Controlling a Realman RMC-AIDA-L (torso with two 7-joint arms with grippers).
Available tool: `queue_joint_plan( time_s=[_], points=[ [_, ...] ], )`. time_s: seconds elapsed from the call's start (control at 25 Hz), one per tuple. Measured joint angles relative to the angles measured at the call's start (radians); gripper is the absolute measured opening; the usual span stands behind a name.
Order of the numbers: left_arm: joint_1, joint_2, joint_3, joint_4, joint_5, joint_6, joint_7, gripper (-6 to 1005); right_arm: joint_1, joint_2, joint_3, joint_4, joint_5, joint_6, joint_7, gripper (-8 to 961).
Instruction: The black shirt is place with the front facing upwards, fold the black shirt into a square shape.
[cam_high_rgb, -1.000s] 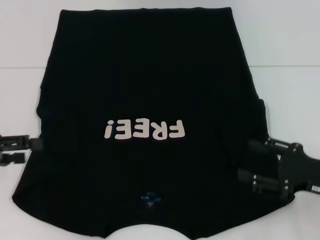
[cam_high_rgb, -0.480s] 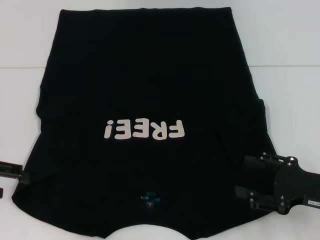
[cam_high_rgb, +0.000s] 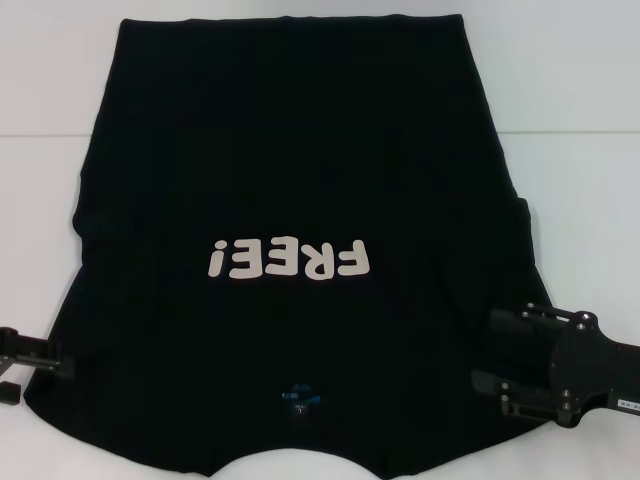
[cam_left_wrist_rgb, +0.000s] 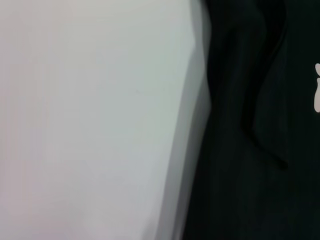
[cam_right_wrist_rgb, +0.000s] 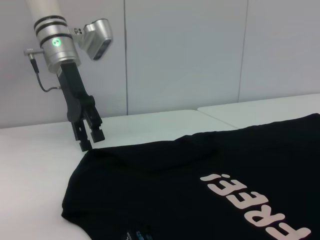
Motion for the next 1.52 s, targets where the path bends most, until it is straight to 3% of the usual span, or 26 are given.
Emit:
queue_joint_plan(
  time_s=[1.44,1.52],
  points=[
    [-0.021,-0.018,0.003,-0.027,-0.012,-0.018,0.038,814,0.013,0.000,0.002,0.000,0.007,-0.006,0.007,775],
    [-0.022,-0.019,0.007,-0.021,-0.007,-0.022,0.040,777,0.013,0.000,0.002,0.000,0.009,-0.006,0.007,776]
  ],
)
